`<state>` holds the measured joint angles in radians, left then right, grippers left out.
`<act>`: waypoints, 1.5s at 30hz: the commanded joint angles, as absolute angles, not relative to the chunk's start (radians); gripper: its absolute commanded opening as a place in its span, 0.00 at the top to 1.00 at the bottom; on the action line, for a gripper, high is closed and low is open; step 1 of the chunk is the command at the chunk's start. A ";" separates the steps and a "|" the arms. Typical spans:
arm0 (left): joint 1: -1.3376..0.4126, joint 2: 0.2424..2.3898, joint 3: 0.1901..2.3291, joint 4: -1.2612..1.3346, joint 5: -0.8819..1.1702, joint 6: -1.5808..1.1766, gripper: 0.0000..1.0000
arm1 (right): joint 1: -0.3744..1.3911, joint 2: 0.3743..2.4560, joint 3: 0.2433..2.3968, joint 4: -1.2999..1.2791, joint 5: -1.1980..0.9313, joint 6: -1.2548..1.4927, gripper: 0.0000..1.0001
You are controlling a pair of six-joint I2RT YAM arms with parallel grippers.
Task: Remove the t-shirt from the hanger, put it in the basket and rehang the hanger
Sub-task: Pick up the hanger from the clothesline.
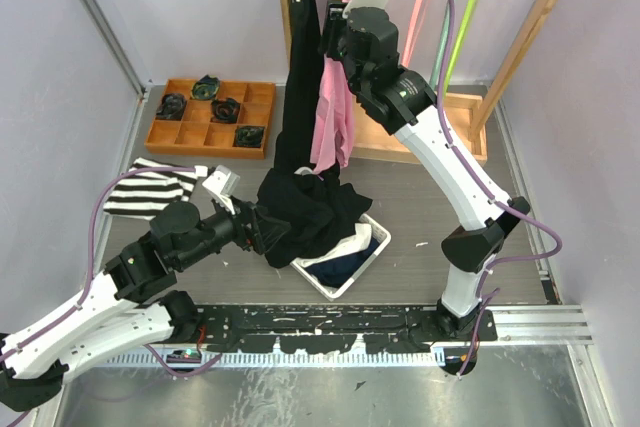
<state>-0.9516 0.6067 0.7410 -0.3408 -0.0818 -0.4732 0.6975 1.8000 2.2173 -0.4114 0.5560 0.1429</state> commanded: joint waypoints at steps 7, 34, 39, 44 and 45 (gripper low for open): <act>-0.952 0.614 0.763 -0.303 -0.092 -0.467 0.19 | 0.693 1.841 2.336 -0.439 0.613 0.111 0.51; -0.952 0.642 0.773 -0.268 -0.094 -0.466 0.19 | 0.656 1.810 2.320 -0.360 0.647 -0.030 0.99; -0.951 0.654 0.781 -0.262 -0.094 -0.463 0.19 | 0.656 1.743 2.231 -0.235 0.633 -0.061 0.99; -0.951 0.660 0.791 -0.258 -0.096 -0.458 0.19 | 0.656 1.695 2.182 -0.152 0.615 -0.086 0.99; -0.951 0.661 0.791 -0.257 -0.096 -0.457 0.19 | 0.656 1.690 2.181 -0.145 0.615 -0.088 0.99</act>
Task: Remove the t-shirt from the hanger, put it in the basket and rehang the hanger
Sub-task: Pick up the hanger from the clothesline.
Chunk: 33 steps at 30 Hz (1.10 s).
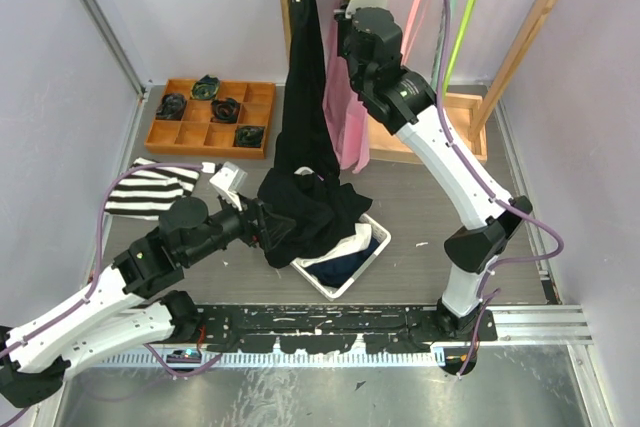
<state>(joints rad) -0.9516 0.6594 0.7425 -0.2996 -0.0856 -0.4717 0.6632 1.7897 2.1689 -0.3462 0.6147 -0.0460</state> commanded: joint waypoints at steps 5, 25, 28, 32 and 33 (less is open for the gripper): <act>-0.952 0.664 0.794 -0.256 -0.095 -0.459 0.19 | 0.656 1.657 2.153 -0.107 0.604 -0.093 0.99; -0.952 0.704 0.827 -0.152 -0.154 -0.451 0.18 | 0.656 1.384 1.840 -0.079 0.537 -0.061 0.99; -0.953 0.731 0.855 -0.113 -0.167 -0.428 0.18 | 0.655 1.330 1.770 -0.060 0.507 -0.063 0.99; -0.951 0.790 0.924 -0.076 -0.157 -0.390 0.18 | 0.657 1.277 1.712 -0.072 0.472 -0.048 0.99; -0.952 0.803 0.942 -0.065 -0.155 -0.380 0.18 | 0.658 1.261 1.691 -0.076 0.462 -0.042 0.99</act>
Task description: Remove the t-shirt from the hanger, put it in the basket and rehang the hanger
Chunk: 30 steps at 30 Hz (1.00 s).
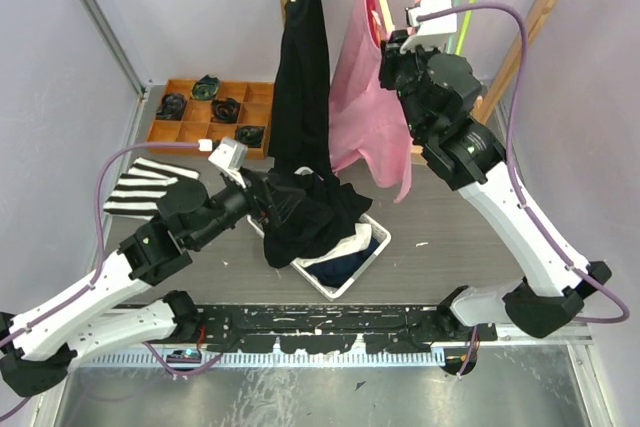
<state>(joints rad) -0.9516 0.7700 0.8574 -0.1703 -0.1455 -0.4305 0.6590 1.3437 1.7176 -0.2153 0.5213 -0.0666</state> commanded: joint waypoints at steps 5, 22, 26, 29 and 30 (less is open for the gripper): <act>-0.953 0.885 1.055 -0.014 -0.163 -0.326 0.17 | 0.660 1.164 1.604 -0.074 0.433 -0.020 0.99; -0.952 1.148 1.369 0.000 -0.134 -0.197 0.15 | 0.664 1.004 1.694 -0.129 0.301 -0.057 0.99; -0.952 1.148 1.377 -0.002 -0.136 -0.189 0.15 | 0.664 1.007 1.762 -0.144 0.265 -0.054 0.99; -0.951 1.148 1.384 -0.006 -0.141 -0.184 0.15 | 0.664 1.008 1.781 -0.146 0.249 -0.052 0.99; -0.951 1.150 1.388 -0.009 -0.144 -0.180 0.15 | 0.663 1.007 1.782 -0.147 0.243 -0.050 0.99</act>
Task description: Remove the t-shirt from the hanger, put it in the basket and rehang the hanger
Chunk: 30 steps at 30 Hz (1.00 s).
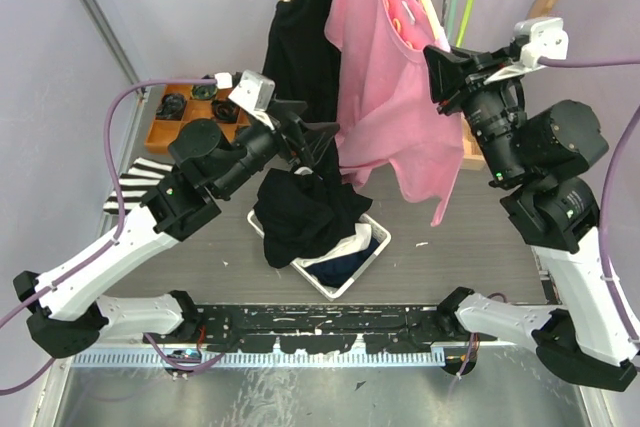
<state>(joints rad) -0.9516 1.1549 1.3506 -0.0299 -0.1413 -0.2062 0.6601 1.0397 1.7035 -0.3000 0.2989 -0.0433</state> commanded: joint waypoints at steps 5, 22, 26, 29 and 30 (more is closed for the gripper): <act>-0.951 1.156 1.405 -0.017 -0.154 -0.170 0.15 | 0.663 0.996 1.760 -0.162 0.231 -0.032 0.99; -0.946 1.353 1.627 -0.003 -0.175 -0.066 0.13 | 0.663 0.850 1.500 -0.157 0.191 0.041 0.99; -0.943 1.397 1.657 0.063 -0.213 -0.021 0.14 | 0.663 0.829 1.465 -0.146 0.198 0.047 0.99; -0.920 1.444 1.686 0.095 -0.239 -0.011 0.14 | 0.664 0.822 1.461 -0.152 0.194 0.050 0.99; -0.912 1.456 1.695 0.104 -0.237 -0.015 0.14 | 0.664 0.820 1.461 -0.155 0.191 0.052 0.99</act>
<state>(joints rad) -0.9409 1.4208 1.6405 0.0120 -0.1921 -0.0483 0.6605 0.8501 1.4395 -0.3012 0.2111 0.0345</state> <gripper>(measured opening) 0.861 0.242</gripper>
